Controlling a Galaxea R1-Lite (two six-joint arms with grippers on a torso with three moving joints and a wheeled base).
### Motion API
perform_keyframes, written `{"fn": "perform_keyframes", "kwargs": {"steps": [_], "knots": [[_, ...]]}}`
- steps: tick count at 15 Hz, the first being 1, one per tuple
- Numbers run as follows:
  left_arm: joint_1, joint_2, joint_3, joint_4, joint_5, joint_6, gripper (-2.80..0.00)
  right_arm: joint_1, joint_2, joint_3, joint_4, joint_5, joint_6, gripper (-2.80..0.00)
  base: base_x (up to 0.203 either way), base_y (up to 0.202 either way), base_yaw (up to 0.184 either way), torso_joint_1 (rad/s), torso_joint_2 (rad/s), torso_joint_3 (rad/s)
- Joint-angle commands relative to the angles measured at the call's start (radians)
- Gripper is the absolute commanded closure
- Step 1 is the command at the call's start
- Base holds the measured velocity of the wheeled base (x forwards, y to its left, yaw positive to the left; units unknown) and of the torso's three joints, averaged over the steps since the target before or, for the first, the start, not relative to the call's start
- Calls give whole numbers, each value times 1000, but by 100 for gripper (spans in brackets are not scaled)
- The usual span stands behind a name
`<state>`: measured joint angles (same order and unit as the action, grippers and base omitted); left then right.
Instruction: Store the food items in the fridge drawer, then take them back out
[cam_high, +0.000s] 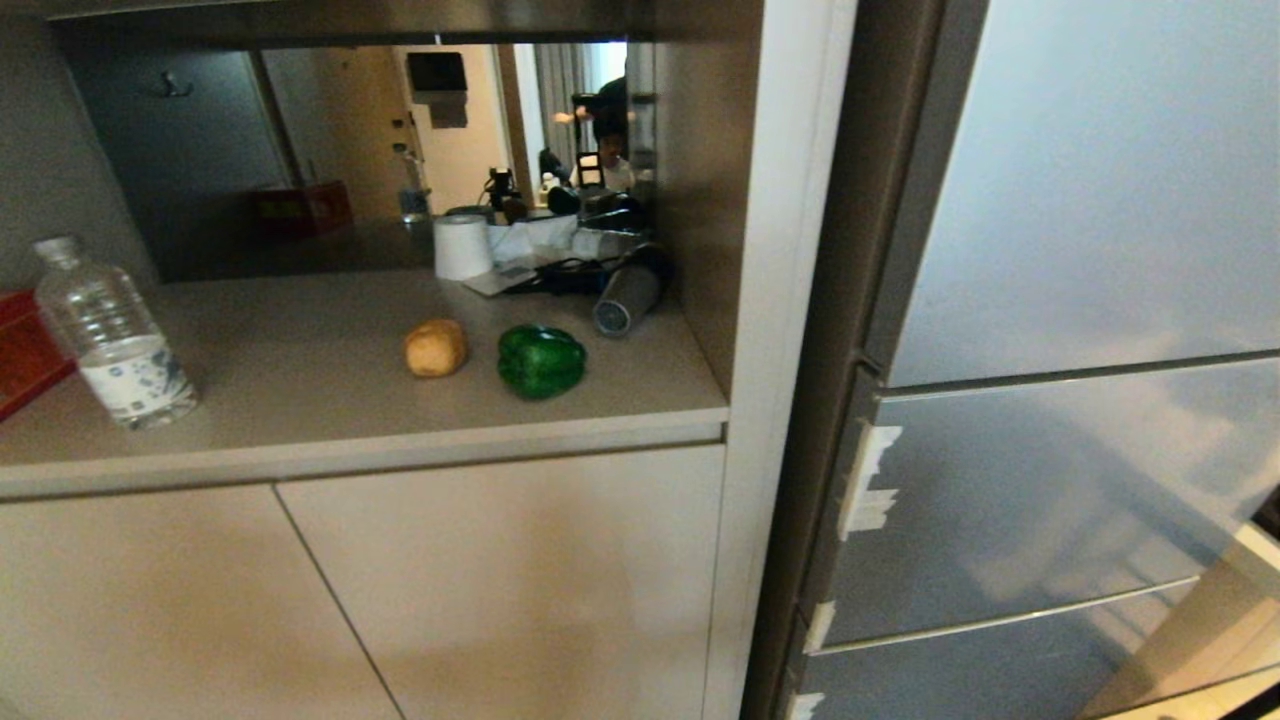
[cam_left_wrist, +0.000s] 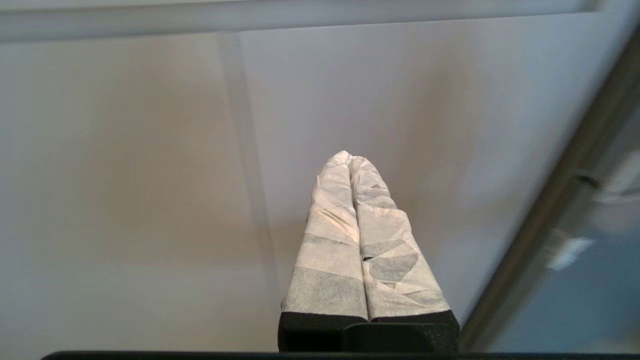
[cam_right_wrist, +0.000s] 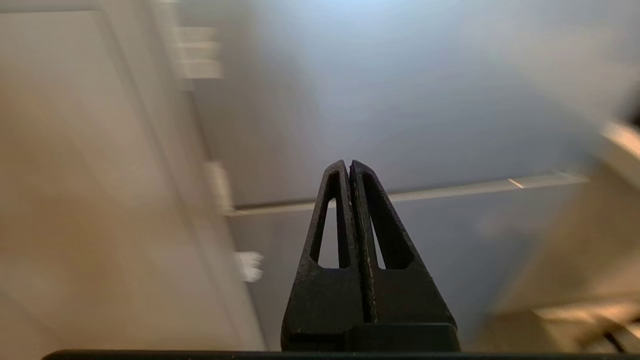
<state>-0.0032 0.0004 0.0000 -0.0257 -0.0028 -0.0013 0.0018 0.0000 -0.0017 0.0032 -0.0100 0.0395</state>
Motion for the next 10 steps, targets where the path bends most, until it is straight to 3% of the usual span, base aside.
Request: {"fn": "perform_keyframes", "kwargs": {"steps": [1, 3, 10], "knots": [[0, -2, 11, 0, 0, 0, 0, 0, 2, 0, 0, 1, 0, 0, 1, -7, 149, 2, 2, 7], [0, -2, 11, 0, 0, 0, 0, 0, 2, 0, 0, -1, 0, 0, -1, -1, 91, 3, 0, 7], [0, -2, 11, 0, 0, 0, 0, 0, 2, 0, 0, 1, -1, 0, 0, 0, 0, 0, 0, 0]]}}
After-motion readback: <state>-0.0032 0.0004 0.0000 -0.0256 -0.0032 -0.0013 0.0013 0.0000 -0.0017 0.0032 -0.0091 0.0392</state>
